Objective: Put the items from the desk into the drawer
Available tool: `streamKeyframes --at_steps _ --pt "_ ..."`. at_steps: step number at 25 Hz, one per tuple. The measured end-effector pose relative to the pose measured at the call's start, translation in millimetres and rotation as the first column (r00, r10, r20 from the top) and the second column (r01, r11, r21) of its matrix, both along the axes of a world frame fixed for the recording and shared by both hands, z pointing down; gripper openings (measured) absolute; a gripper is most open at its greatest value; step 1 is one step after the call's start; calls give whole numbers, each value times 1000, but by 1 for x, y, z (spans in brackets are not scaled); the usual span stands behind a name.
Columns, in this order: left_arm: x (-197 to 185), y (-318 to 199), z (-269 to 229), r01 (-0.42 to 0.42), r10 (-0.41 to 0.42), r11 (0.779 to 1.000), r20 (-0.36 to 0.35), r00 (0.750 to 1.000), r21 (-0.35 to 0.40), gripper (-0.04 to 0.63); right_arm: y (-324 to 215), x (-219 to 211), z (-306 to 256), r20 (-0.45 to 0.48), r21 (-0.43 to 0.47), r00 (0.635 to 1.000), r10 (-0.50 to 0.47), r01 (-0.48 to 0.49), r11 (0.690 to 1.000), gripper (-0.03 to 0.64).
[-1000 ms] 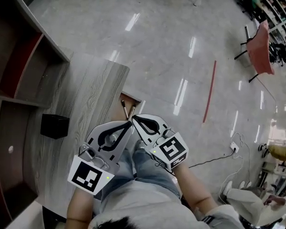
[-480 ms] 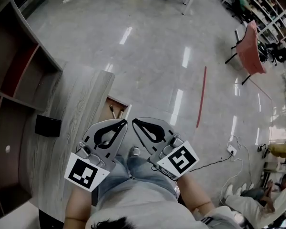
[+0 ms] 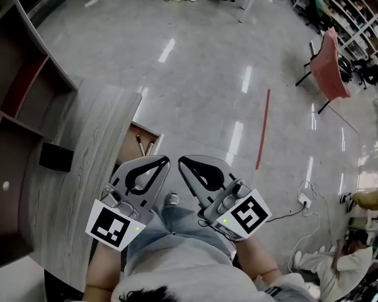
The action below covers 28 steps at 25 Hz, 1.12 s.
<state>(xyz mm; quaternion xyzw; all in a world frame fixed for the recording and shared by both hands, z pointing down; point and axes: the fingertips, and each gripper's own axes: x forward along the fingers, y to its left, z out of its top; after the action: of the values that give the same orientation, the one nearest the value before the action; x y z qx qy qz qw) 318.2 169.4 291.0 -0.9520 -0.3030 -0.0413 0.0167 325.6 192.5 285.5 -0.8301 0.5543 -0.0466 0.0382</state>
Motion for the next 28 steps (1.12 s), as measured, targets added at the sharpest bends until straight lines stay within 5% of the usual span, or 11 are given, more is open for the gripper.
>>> streamKeyframes --at_steps 28 --pt "-13 7 -5 7 -7 1000 -22 1000 12 11 0 -16 -7 -24 15 999 -37 37 999 9"
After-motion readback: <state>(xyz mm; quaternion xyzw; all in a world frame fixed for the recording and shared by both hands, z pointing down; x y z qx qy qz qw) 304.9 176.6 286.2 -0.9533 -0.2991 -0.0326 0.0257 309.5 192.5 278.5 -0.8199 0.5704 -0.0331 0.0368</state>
